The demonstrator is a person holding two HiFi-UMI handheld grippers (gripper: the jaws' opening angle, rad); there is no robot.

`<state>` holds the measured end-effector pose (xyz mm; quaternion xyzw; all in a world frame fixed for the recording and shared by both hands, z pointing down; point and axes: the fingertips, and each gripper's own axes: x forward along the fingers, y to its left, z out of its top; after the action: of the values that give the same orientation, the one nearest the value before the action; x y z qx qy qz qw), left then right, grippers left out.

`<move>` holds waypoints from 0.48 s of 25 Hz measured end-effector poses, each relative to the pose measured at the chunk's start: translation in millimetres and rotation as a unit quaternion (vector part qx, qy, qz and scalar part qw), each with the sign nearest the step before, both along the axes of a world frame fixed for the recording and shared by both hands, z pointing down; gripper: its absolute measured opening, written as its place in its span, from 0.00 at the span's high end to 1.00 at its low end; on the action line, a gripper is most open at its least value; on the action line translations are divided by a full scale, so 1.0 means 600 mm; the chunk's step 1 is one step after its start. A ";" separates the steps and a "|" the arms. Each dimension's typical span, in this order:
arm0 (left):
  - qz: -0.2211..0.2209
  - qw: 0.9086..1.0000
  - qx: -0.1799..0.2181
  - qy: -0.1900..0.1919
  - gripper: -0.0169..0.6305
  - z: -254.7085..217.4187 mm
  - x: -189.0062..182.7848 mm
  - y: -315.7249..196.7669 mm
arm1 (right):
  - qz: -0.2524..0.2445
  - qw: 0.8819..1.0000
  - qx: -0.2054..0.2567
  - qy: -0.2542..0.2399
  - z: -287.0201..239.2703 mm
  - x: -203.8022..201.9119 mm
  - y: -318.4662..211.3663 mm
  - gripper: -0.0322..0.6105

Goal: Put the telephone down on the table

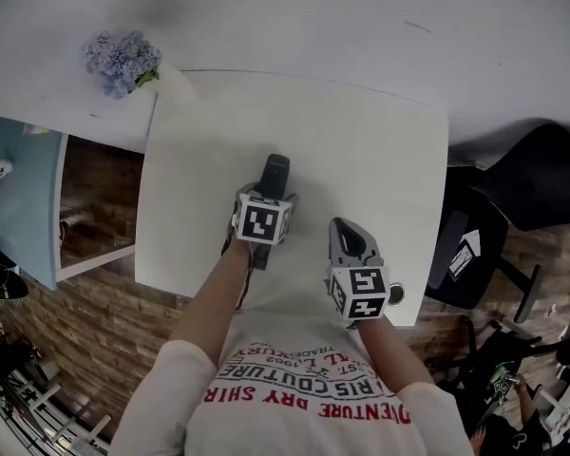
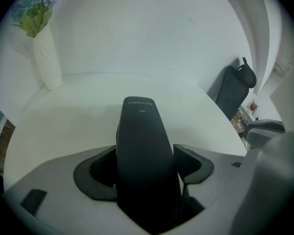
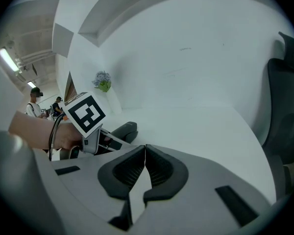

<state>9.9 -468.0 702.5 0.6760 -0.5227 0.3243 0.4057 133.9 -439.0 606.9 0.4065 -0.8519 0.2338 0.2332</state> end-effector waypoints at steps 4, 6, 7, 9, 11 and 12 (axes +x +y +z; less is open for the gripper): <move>0.009 1.000 0.000 0.000 0.43 -0.012 0.003 0.010 | 0.013 1.000 0.015 0.001 -0.021 0.011 0.003 0.91; 0.004 1.000 0.007 -0.002 0.42 -0.025 0.002 0.010 | 0.017 1.000 0.020 0.000 -0.028 0.018 0.004 0.91; 0.002 1.000 0.014 -0.004 0.42 -0.032 0.001 0.010 | 0.021 1.000 0.021 -0.001 -0.031 0.022 0.007 0.91; -0.001 0.999 0.033 -0.012 0.42 -0.047 -0.003 0.011 | 0.027 0.999 0.022 -0.003 -0.035 0.026 0.015 0.91; -0.012 0.998 0.060 -0.020 0.42 -0.067 -0.010 0.012 | 0.029 0.999 0.026 -0.004 -0.041 0.025 0.021 0.91; -0.021 0.997 0.075 -0.023 0.42 -0.079 -0.014 0.013 | 0.029 0.999 0.030 -0.005 -0.046 0.024 0.024 0.91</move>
<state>1.2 -460.1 655.3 0.6857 -0.5689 0.2907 0.3486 148.1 -424.7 579.6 0.4367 -0.8474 0.2167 0.2102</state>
